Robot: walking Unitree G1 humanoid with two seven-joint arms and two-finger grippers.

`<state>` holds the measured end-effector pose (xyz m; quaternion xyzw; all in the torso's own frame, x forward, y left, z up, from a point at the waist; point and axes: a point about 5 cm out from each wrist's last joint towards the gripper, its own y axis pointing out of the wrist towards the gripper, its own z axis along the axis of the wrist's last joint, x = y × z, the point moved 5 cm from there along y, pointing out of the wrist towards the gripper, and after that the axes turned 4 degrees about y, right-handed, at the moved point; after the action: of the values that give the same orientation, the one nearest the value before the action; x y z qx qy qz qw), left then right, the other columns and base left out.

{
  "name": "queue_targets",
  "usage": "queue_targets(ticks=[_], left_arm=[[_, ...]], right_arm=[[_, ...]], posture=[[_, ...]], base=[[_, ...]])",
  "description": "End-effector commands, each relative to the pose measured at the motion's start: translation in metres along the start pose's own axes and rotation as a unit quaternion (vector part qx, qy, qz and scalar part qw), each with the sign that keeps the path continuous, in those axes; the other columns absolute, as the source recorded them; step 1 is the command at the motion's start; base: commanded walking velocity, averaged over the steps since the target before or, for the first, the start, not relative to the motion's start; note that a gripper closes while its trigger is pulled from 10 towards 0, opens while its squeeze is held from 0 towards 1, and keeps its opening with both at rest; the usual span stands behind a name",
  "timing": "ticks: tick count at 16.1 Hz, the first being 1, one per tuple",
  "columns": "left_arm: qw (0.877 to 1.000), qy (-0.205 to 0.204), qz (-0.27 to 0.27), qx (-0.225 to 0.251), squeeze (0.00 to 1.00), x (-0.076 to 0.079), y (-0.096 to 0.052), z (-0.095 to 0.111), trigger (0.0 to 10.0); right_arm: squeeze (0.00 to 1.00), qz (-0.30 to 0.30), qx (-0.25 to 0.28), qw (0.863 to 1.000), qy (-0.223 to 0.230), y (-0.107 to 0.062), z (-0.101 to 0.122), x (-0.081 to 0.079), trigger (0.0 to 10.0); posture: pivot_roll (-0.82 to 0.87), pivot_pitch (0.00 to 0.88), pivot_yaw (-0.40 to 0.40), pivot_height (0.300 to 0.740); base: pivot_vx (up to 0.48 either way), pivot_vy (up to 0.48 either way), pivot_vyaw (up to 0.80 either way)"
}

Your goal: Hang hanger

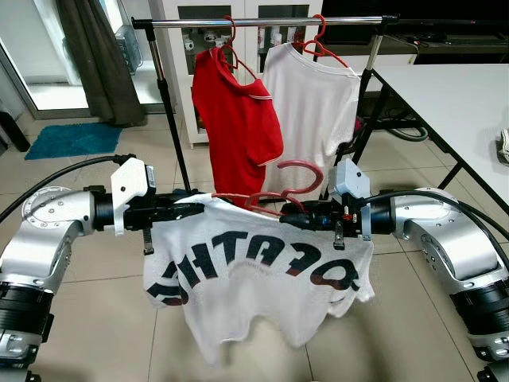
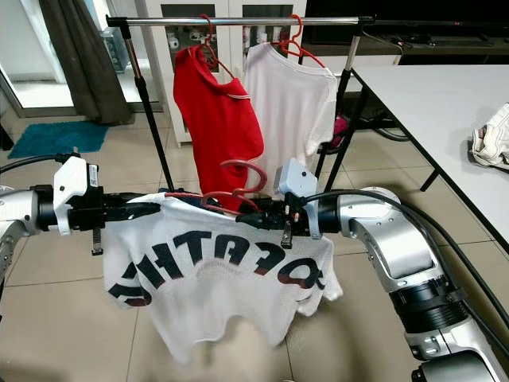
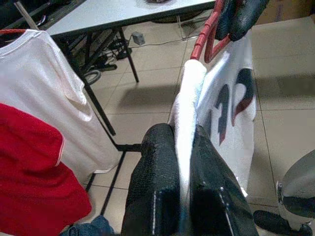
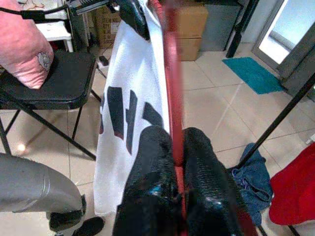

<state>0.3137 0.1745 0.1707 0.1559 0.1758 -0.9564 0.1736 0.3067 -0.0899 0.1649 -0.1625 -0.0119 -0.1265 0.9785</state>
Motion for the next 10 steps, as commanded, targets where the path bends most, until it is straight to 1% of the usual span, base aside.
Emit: queue_targets(ticks=[1,2,3,4,5,7,10], left_arm=[[0.999,0.017,0.017,0.026,0.00,-0.010,-0.004,0.016,0.0],[0.999,0.015,0.025,0.026,0.00,-0.012,-0.004,0.016,5.6],[0.999,0.005,0.019,0.031,0.00,-0.010,-0.003,0.016,10.0],[0.999,-0.001,0.014,0.037,0.63,-0.009,-0.002,0.017,10.0],[0.999,-0.005,0.014,0.046,1.00,-0.009,-0.002,0.020,10.0],[0.999,-0.004,0.012,0.053,1.00,-0.009,-0.005,0.023,10.0],[0.997,-0.011,0.001,0.072,1.00,-0.009,-0.018,0.034,10.0]], right_arm=[[0.00,0.011,0.009,1.000,-0.009,0.002,0.007,-0.001,0.0],[0.00,0.011,0.011,1.000,-0.010,0.002,0.007,-0.001,0.0],[0.00,0.011,0.012,1.000,-0.011,0.001,0.007,-0.001,0.0],[0.00,0.010,0.011,1.000,-0.011,0.001,0.006,0.000,0.0],[0.00,0.009,0.009,1.000,-0.010,0.001,0.005,0.000,0.0],[0.00,0.008,0.008,1.000,-0.008,0.000,0.003,0.000,0.0],[0.00,0.007,-0.001,1.000,0.000,-0.006,-0.006,-0.004,0.0]], posture=[[-0.16,0.000,0.006,0.740],[-0.16,0.000,0.005,0.740],[-0.16,0.000,0.003,0.740],[-0.16,0.000,0.002,0.740],[-0.16,0.000,-0.001,0.740],[-0.15,0.000,-0.002,0.740],[-0.15,0.000,0.001,0.740]], base=[[0.000,0.000,0.00],[0.000,0.000,0.00],[0.000,0.000,0.00],[0.000,0.000,0.00],[0.000,0.000,0.00],[0.000,0.000,0.00],[0.000,0.000,0.00]])
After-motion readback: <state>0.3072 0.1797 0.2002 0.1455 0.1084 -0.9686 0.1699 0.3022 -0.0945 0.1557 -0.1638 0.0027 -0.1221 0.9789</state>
